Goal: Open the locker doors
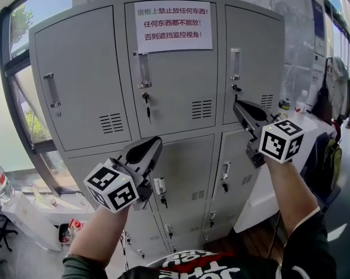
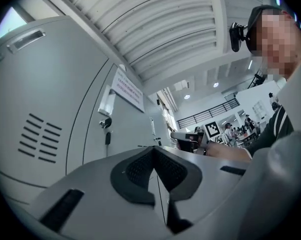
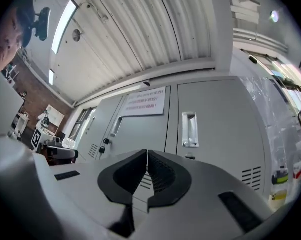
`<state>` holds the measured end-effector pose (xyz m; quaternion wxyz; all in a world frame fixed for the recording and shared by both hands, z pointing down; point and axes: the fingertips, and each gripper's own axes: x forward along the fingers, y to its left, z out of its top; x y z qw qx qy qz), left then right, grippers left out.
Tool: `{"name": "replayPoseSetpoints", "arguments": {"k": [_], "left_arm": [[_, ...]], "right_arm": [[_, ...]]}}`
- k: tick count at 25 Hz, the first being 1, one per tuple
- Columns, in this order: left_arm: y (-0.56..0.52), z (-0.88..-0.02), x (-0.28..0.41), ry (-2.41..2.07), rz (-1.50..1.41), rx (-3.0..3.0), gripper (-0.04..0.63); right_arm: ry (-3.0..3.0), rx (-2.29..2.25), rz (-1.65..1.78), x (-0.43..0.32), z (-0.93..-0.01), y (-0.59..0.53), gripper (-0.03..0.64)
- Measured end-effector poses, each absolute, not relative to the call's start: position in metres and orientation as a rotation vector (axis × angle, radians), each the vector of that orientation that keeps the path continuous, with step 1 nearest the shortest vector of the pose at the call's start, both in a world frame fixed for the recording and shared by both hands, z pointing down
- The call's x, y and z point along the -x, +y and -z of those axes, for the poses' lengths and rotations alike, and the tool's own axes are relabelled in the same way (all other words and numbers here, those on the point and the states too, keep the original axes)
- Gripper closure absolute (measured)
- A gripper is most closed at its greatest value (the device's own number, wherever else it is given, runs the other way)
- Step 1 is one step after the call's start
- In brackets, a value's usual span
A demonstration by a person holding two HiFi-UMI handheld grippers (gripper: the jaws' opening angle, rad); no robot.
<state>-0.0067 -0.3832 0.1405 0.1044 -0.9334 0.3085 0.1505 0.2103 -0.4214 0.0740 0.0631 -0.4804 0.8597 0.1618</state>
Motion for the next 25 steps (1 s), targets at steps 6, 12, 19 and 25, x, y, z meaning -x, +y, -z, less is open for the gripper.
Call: {"name": "replayPoseSetpoints", "arguments": {"k": [6,12,19,25], "left_arm": [[-0.389,-0.092,-0.024,0.864,-0.454,2.706,0.588],[-0.399,-0.054,-0.050,0.859,-0.461,2.678,0.588],[-0.403,-0.021,-0.081,0.826,-0.436,2.671,0.588],[-0.401,-0.018,-0.096,0.802,-0.407,2.675,0.588]], "right_arm": [[2.542,1.517,-0.604,-0.221,-0.025,-0.437,0.581],[2.506,1.566,-0.675,-0.230,0.005,-0.454,0.581],[2.499,1.638,-0.638,-0.248,0.016,-0.494,0.580],[2.572,1.605,-0.559,-0.248,0.017,-0.523,0.464]]}}
